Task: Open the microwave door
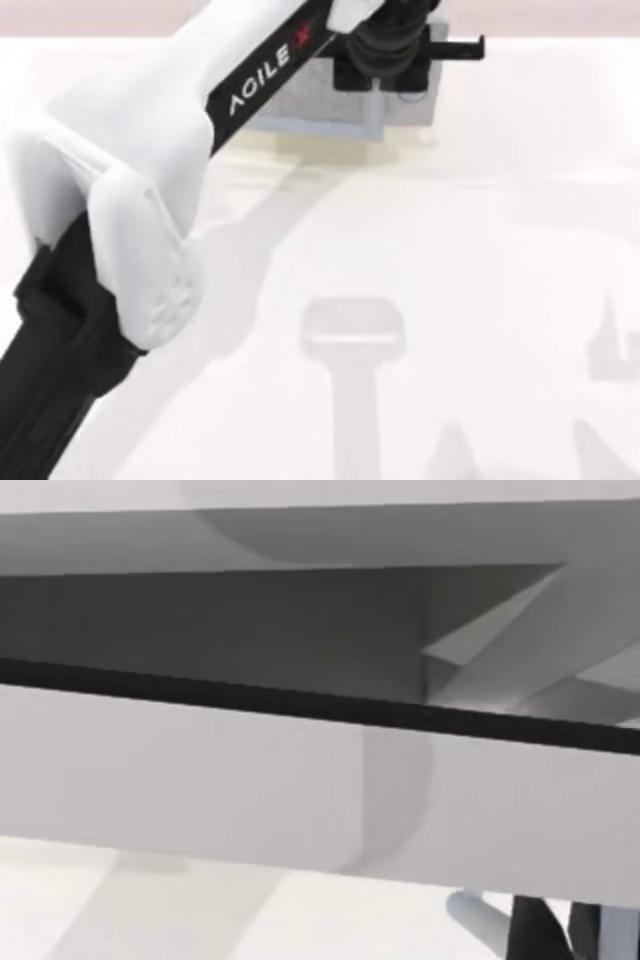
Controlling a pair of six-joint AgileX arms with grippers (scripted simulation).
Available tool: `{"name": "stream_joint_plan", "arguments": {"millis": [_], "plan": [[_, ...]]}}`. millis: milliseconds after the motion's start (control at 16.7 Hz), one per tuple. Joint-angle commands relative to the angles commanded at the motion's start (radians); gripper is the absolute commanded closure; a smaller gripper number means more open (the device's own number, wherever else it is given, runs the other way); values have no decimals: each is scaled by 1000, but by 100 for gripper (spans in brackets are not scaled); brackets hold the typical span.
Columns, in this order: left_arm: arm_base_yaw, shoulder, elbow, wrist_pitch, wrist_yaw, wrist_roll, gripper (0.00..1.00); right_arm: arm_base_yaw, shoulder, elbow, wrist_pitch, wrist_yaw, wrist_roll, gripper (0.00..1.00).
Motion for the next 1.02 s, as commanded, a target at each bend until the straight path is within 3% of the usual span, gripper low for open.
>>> {"name": "stream_joint_plan", "arguments": {"millis": [420,1020], "plan": [[6,-182,-362,179,24,63,100,0,0,0,0,0,0,0],[7,-195,-382,192,27,68,100,0,0,0,0,0,0,0]]}}
